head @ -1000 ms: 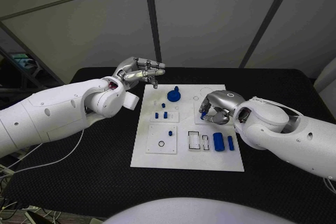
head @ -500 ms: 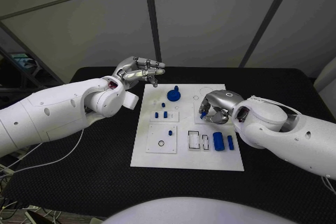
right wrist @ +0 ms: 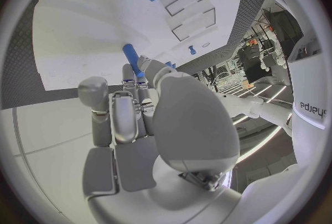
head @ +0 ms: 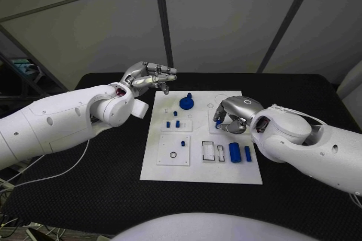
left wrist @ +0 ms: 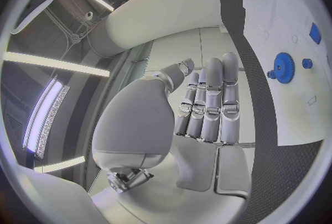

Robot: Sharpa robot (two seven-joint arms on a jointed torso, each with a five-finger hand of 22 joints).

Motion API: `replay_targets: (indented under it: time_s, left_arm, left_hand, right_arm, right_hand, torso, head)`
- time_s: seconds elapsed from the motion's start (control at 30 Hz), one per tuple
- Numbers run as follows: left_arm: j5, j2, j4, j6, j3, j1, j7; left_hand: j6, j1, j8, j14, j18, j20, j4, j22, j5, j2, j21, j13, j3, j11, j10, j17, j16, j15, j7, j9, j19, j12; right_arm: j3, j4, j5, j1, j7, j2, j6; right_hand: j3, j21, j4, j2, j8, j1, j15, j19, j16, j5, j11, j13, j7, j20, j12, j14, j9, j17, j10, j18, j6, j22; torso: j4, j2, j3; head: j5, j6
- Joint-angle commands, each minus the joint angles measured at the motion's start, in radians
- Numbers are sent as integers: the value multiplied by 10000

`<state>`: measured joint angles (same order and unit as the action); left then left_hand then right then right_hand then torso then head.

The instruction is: Assemble the parts on the task board

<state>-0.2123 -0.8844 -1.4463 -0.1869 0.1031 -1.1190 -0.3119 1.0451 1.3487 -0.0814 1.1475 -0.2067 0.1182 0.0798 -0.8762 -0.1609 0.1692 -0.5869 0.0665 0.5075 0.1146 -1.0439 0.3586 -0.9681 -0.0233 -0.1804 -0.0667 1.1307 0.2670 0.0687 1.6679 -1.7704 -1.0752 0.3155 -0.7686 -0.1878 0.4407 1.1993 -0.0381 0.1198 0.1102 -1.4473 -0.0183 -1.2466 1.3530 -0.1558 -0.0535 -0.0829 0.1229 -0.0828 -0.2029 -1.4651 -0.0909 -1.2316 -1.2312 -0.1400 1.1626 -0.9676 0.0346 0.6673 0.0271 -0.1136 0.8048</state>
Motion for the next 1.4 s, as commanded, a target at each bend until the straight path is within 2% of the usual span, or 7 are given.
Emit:
replay_targets:
  time_s: [0.03, 0.33, 0.5, 0.63, 0.8, 1.03, 1.4]
  left_arm:
    - [24, 18, 22, 106, 6, -17, -3]
    - [24, 48, 47, 89, 6, -16, 0]
    - [24, 64, 56, 85, 6, -17, 7]
    - [24, 78, 67, 90, 6, -18, 5]
    - [24, 115, 83, 105, 6, -18, 3]
    - [24, 178, 111, 130, 6, -19, 12]
    - [24, 238, 139, 165, 7, -21, 19]
  left_hand:
    - [-48, 25, 52, -76, 245, -16, 28, 16, -58, -109, 45, -6, 27, 4, 77, -13, 47, -16, -12, 8, -82, 60]
    - [-46, 35, 49, -76, 243, -16, 32, 14, -58, -123, 44, -6, 34, 4, 85, -18, 47, -15, -13, 7, -83, 67]
    - [-46, 35, 49, -76, 243, -16, 32, 14, -58, -123, 44, -6, 34, 4, 85, -18, 47, -15, -13, 7, -83, 67]
    - [-53, 37, 52, -77, 243, -16, 35, 14, -57, -124, 44, -6, 35, 5, 90, -20, 47, -15, -15, 8, -84, 69]
    - [-53, 37, 52, -77, 243, -16, 35, 14, -57, -124, 44, -6, 35, 5, 90, -20, 47, -15, -15, 8, -84, 69]
    - [-62, 37, 56, -77, 243, -16, 38, 13, -56, -124, 44, -6, 34, 7, 96, -23, 48, -15, -19, 9, -85, 74]
    - [-62, 37, 56, -77, 243, -16, 38, 13, -56, -124, 44, -6, 34, 7, 96, -23, 48, -15, -19, 9, -85, 74]
  right_arm:
    - [14, 381, -16, -19, -34, -114, -884]
    - [27, 1380, 20, -22, -66, -154, -1231]
    - [26, 1483, 88, -20, -115, 177, -1208]
    - [13, 1402, 234, -3, -265, 602, -1147]
    - [-105, 1178, 389, 54, -409, 1078, -900]
    - [-515, 866, 449, 199, -563, 1584, -556]
    - [-727, 531, 459, 418, -693, 1895, -244]
  right_hand:
    - [8, 67, 73, -95, 47, -51, -80, -83, 71, -25, 26, -20, 6, 14, 25, -481, -9, -5, -93, 188, 62, -29]
    - [15, 85, 93, -87, 45, -60, -81, -96, 84, -48, 22, -22, 12, 18, 41, -484, -8, -20, -100, 193, 65, -53]
    - [15, 85, 93, -87, 45, -60, -81, -96, 84, -48, 22, -22, 12, 18, 41, -484, -8, -20, -100, 193, 65, -53]
    - [25, 76, 106, -90, 41, -66, -81, -86, 73, -74, 19, -25, 17, 20, 54, -481, -7, 1, -107, 190, 67, -37]
    - [36, 65, 116, -98, 38, -73, -80, -73, 72, -93, 17, -27, 21, 22, 65, -480, -6, 5, -110, 186, 66, -16]
    - [40, 50, 119, -101, 35, -73, -79, -58, 66, -100, 14, -27, 24, 22, 73, -478, -5, 16, -108, 180, 63, 11]
    - [49, 30, 127, -109, 28, -74, -76, -38, 63, -113, 7, -27, 31, 22, 90, -476, -2, 23, -102, 174, 56, 44]
  torso:
    - [6, -5, -4]
    - [-18, 16, -8]
    - [-27, 16, -11]
    - [-23, 8, -4]
    - [-26, 8, -15]
    - [-5, 19, -4]
    - [-10, 11, 1]
  head:
    - [23, -30]
    - [11, -71]
    - [-12, -88]
    - [-142, -40]
    - [-259, -2]
    - [-430, 42]
    - [-536, 125]
